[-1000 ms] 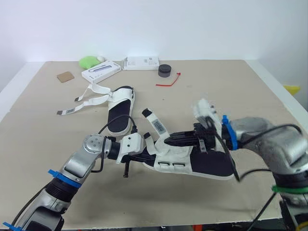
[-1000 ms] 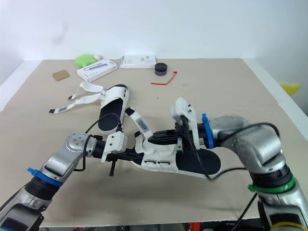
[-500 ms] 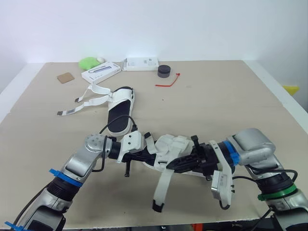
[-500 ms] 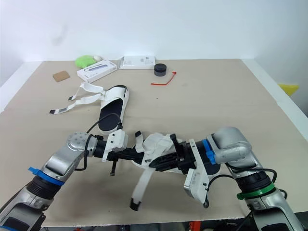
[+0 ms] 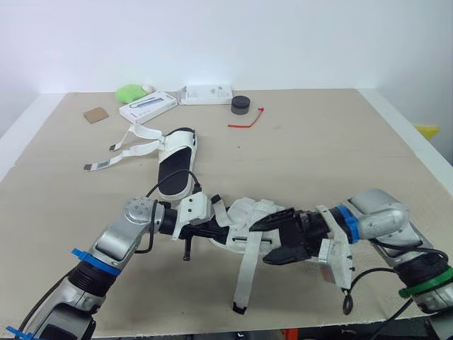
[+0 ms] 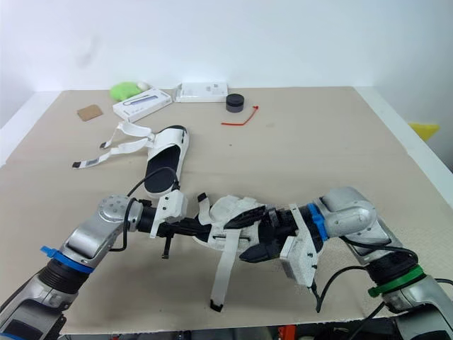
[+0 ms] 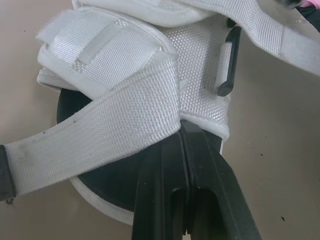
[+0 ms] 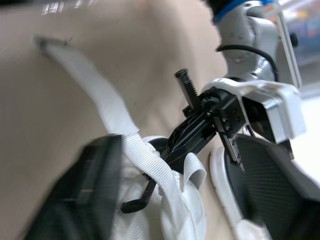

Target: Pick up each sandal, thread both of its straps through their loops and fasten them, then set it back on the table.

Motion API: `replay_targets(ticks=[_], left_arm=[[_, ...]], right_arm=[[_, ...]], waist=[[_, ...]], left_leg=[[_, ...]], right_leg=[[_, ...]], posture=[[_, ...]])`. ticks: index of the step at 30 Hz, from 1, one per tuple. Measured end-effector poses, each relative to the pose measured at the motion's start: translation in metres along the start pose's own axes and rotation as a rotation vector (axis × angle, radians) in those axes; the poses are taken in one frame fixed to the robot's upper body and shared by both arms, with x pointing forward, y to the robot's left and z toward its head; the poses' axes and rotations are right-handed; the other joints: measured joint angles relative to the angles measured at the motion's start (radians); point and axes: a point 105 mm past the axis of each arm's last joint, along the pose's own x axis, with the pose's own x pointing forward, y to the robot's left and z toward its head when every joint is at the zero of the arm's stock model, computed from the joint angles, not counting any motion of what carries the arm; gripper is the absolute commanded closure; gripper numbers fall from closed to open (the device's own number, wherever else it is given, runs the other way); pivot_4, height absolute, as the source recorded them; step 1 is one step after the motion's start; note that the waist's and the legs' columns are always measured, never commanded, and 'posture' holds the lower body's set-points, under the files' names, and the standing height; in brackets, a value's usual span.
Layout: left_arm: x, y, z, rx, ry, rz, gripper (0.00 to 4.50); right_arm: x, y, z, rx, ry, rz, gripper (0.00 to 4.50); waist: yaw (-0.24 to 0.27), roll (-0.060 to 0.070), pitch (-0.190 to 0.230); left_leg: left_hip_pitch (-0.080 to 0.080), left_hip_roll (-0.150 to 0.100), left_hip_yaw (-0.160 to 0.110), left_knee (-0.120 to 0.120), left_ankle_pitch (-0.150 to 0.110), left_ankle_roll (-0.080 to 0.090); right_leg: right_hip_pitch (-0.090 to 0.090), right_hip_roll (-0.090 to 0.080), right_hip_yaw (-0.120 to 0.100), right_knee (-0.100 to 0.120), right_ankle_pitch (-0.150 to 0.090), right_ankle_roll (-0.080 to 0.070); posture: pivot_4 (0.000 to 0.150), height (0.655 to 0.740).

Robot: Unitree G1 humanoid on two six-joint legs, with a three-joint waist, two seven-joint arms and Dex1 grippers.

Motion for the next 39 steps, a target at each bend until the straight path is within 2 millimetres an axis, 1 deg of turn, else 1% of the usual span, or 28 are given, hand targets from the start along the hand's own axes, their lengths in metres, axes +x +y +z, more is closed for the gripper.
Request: replay_targets(ticks=[1, 3, 4, 5, 6, 7, 8, 10, 12, 14, 17, 21, 23, 25, 28, 33, 36, 39], left_arm=[[0.0, 0.0, 0.0, 0.0, 0.0, -0.001, 4.5], [0.0, -0.001, 0.0, -0.001, 0.0, -0.003, 4.5], [0.0, -0.001, 0.0, -0.002, 0.002, -0.004, 4.5], [-0.001, -0.001, 0.0, -0.002, 0.003, -0.005, 4.5], [-0.001, -0.001, -0.001, -0.003, 0.006, -0.004, 4.5], [0.0, -0.001, 0.0, -0.004, 0.002, -0.004, 4.5], [0.0, -0.001, 0.001, -0.006, 0.0, -0.004, 4.5], [0.0, 0.0, 0.0, -0.018, 0.001, -0.003, 4.5], [0.0, 0.0, 0.001, -0.025, -0.003, -0.006, 4.5], [0.0, 0.0, 0.002, -0.037, -0.006, -0.012, 4.5], [0.0, 0.0, 0.004, -0.048, -0.011, -0.019, 4.5], [0.0, -0.001, 0.006, -0.056, -0.015, -0.021, 4.5], [-0.001, -0.001, 0.007, -0.057, -0.018, -0.019, 4.5], [-0.002, 0.0, 0.008, -0.058, -0.018, -0.012, 4.5], [-0.003, 0.001, 0.007, -0.058, -0.016, -0.007, 4.5], [-0.004, 0.003, 0.008, -0.056, -0.017, 0.009, 4.5], [-0.004, 0.003, 0.007, -0.055, -0.017, 0.013, 4.5], [-0.004, 0.004, 0.008, -0.052, -0.019, 0.018, 4.5]], right_arm=[[-0.002, -0.003, 0.002, 0.075, -0.01, -0.017, 0.63], [-0.009, -0.006, 0.009, 0.334, -0.029, -0.057, 0.63], [-0.014, -0.005, 0.014, 0.494, -0.035, -0.06, 0.63], [-0.017, -0.002, 0.023, 0.706, -0.042, -0.036, 0.63], [-0.016, -0.001, 0.028, 0.795, -0.058, -0.027, 0.63], [-0.014, 0.003, 0.034, 0.926, -0.081, -0.005, 0.63], [-0.012, 0.012, 0.038, 1.049, -0.081, 0.035, 0.63], [-0.011, 0.022, 0.039, 1.176, -0.064, 0.066, 0.63], [-0.012, 0.032, 0.037, 1.293, -0.039, 0.069, 0.63], [-0.012, 0.043, 0.032, 1.355, -0.009, 0.081, 0.63], [-0.009, 0.056, 0.016, 1.399, 0.034, 0.037, 0.63], [-0.001, 0.065, -0.005, 1.413, 0.109, -0.042, 0.63], [0.001, 0.066, -0.011, 1.396, 0.138, -0.062, 0.63], [0.002, 0.059, -0.023, 1.368, 0.156, -0.109, 0.63], [0.001, 0.051, -0.034, 1.346, 0.18, -0.143, 0.63], [0.002, 0.039, -0.036, 1.343, 0.162, -0.141, 0.63], [0.001, 0.04, -0.036, 1.372, 0.165, -0.127, 0.63], [0.001, 0.041, -0.029, 1.44, 0.133, -0.1, 0.63]], waist=[[0.001, 0.0, 0.0], [0.003, 0.0, 0.0], [0.005, 0.001, 0.0], [0.007, 0.001, 0.001], [0.007, 0.0, 0.0], [0.007, 0.0, 0.0], [0.008, 0.0, 0.0], [0.01, 0.0, 0.0], [0.01, 0.0, 0.0], [0.011, 0.0, 0.0], [0.01, 0.0, 0.0], [0.011, 0.0, 0.0], [0.011, 0.0, 0.0], [0.009, 0.0, 0.0], [0.01, 0.0, 0.0], [0.011, 0.0, 0.0], [0.013, 0.0, 0.0], [0.013, 0.0, 0.0]], left_leg=[[0.0, 0.0, 0.0, 0.0, 0.0, 0.0], [-0.001, 0.0, -0.001, 0.0, 0.0, 0.0], [-0.001, 0.0, -0.002, 0.0, 0.0, 0.0], [-0.001, 0.0, -0.002, -0.001, 0.0, 0.0], [-0.002, 0.002, -0.002, -0.001, 0.0, 0.0], [-0.002, 0.002, -0.002, -0.001, 0.0, 0.0], [-0.002, 0.002, -0.002, -0.001, 0.0, 0.0], [-0.002, 0.002, -0.002, -0.001, 0.0, 0.0], [-0.003, 0.002, -0.002, -0.001, 0.0, 0.0], [-0.003, 0.002, -0.002, -0.001, 0.0, 0.0], [-0.004, 0.001, -0.001, -0.001, 0.0, 0.0], [-0.005, 0.001, -0.001, 0.0, 0.0, 0.0], [-0.005, 0.001, -0.001, 0.0, 0.0, 0.0], [-0.005, 0.001, 0.0, 0.001, 0.0, -0.001], [-0.002, 0.001, 0.0, 0.001, 0.0, -0.001], [-0.003, 0.001, -0.002, 0.001, 0.0, -0.001], [-0.004, 0.001, -0.002, 0.001, -0.001, -0.001], [-0.004, 0.0, -0.002, 0.001, -0.001, -0.002]], right_leg=[[0.0, 0.0, 0.0, 0.0, 0.0, 0.0], [-0.001, -0.001, -0.001, 0.001, 0.0, 0.0], [-0.001, -0.001, -0.002, 0.001, -0.001, 0.0], [-0.001, -0.001, -0.002, 0.0, -0.001, 0.0], [-0.001, -0.001, -0.003, 0.0, -0.002, -0.001], [0.0, 0.0, -0.004, 0.0, -0.002, -0.001], [0.0, 0.001, -0.004, 0.0, -0.002, -0.001], [0.0, 0.002, -0.005, 0.0, -0.002, -0.001], [-0.001, 0.002, -0.005, 0.0, -0.002, -0.001], [-0.001, 0.002, -0.005, 0.0, -0.002, -0.001], [-0.001, 0.002, -0.004, 0.0, -0.002, 0.0], [-0.002, 0.002, -0.003, 0.0, -0.002, 0.001], [-0.001, 0.002, -0.003, 0.0, -0.002, 0.001], [-0.001, 0.002, -0.002, 0.0, -0.001, 0.002], [-0.001, 0.002, -0.002, 0.0, 0.0, 0.003], [-0.002, 0.002, -0.002, 0.0, -0.001, 0.002], [-0.002, 0.002, -0.003, -0.001, -0.001, 0.003], [-0.002, 0.001, -0.003, -0.001, -0.001, 0.003]], posture=[[0.15, 0.74], [0.15, 0.74], [0.15, 0.74], [0.15, 0.74], [0.15, 0.74], [0.15, 0.74], [0.15, 0.74], [0.15, 0.74], [0.15, 0.74], [0.15, 0.74], [0.15, 0.74], [0.15, 0.74], [0.15, 0.74], [0.15, 0.74], [0.15, 0.74], [0.15, 0.74], [0.15, 0.74], [0.15, 0.74]])
